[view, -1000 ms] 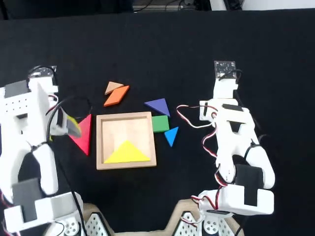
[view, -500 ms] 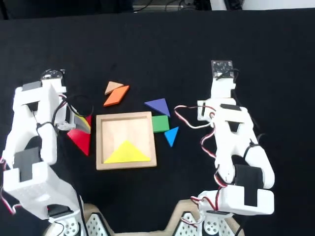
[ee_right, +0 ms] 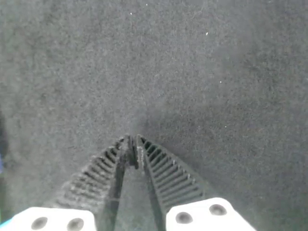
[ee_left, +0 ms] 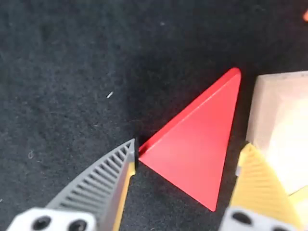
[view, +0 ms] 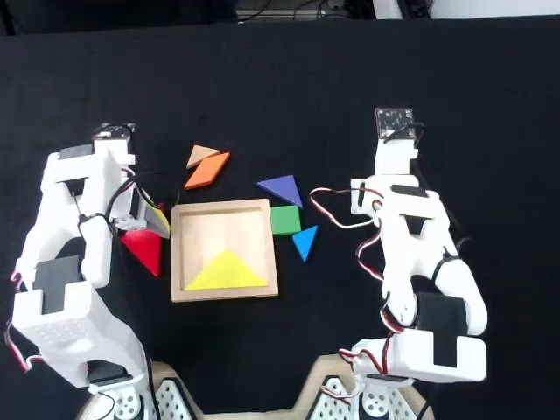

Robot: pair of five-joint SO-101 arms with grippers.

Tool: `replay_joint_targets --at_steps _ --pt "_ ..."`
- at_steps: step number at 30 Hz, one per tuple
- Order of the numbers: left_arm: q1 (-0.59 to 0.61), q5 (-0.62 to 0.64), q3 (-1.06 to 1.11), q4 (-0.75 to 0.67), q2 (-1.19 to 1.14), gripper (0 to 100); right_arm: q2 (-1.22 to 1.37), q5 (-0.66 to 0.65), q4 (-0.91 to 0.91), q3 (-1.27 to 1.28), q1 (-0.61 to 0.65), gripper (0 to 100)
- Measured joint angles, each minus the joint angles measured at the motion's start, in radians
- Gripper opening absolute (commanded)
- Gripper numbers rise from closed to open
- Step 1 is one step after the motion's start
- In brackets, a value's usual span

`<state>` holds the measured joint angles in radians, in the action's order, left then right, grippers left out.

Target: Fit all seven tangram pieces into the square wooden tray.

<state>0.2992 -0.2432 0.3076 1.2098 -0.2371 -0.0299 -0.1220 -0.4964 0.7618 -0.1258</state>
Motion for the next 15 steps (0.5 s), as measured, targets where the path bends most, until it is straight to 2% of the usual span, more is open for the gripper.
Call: replay_joint_targets --at_steps 15 --pt "0.048 -0.071 0.017 -0.018 -0.002 32 0.000 0.000 0.000 0.000 0.000 1.5"
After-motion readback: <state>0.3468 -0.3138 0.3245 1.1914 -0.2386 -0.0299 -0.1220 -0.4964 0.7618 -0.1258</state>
